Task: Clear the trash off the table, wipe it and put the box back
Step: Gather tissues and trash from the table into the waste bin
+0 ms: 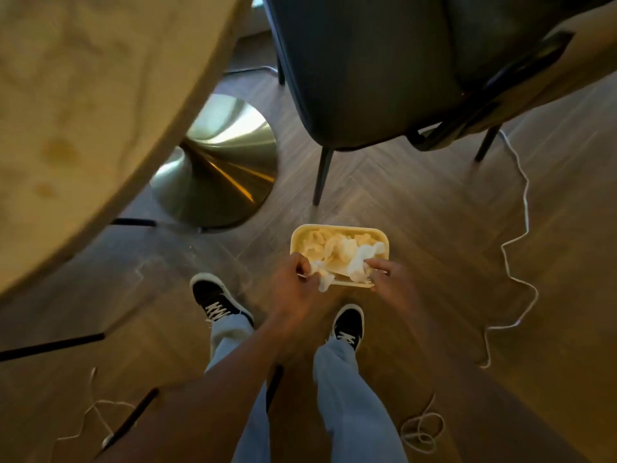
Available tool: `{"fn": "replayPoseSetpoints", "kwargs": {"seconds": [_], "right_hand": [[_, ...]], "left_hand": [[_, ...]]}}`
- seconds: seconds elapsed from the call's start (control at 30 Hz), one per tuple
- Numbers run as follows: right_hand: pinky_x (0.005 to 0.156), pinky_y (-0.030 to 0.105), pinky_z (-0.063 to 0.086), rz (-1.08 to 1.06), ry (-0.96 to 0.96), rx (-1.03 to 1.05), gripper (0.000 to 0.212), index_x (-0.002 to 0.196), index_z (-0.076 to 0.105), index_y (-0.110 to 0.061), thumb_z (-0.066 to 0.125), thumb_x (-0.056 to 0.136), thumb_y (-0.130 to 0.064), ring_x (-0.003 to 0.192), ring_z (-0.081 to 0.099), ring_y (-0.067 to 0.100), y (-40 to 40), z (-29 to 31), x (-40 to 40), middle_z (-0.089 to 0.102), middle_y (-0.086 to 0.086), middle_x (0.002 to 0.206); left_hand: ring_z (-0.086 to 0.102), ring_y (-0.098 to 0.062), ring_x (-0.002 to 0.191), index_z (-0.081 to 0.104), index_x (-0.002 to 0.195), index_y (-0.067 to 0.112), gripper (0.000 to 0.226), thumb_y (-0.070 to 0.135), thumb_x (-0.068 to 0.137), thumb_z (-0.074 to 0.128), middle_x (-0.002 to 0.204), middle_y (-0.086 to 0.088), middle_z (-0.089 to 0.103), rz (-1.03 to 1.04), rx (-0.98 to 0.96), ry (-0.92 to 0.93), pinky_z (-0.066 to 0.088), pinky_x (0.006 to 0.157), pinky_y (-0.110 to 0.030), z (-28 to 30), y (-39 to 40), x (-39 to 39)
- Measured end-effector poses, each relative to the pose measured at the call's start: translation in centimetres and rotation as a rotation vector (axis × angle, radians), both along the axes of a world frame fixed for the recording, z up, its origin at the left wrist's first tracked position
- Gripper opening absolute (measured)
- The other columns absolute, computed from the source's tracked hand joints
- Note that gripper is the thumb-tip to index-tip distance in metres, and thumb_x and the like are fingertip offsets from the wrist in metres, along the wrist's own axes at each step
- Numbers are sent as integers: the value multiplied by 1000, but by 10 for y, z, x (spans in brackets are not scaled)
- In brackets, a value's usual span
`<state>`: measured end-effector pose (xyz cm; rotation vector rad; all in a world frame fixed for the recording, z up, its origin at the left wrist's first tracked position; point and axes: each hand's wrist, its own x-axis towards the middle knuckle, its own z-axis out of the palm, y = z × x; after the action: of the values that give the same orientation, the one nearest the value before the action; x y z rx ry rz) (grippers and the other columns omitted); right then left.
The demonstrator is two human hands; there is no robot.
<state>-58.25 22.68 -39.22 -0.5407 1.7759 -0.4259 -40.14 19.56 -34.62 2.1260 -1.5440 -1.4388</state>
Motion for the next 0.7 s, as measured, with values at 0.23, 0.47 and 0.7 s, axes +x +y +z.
{"fn": "replayPoseSetpoints", "kwargs": {"seconds": [0.23, 0.47, 0.7], "right_hand": [[105, 30, 35, 304, 97, 101, 54, 143, 42, -13, 48, 89, -4, 135, 37, 23, -2, -108, -4, 35, 5, 150], [92, 34, 45, 557, 159, 105, 46, 133, 49, -7, 49, 87, -6, 118, 48, 28, -10, -151, -1, 42, 8, 137], [94, 36, 47, 557, 222, 174, 42, 132, 52, -5, 49, 91, -12, 118, 53, 30, -19, -128, -3, 54, 15, 133]], "left_hand": [[61, -2, 84, 61, 119, 20, 28, 25, 92, 58, 115, 1, 63, -133, 19, -104, 52, 73, -13, -133, -8, 2], [21, -29, 140, 20, 149, 16, 67, 30, 92, 53, 156, -6, 16, -643, 203, -251, 32, 109, -48, -195, -12, -2], [31, -29, 138, 24, 149, 15, 64, 27, 93, 52, 152, -11, 31, -738, 380, -227, 29, 111, -37, -185, -29, -3]]}}
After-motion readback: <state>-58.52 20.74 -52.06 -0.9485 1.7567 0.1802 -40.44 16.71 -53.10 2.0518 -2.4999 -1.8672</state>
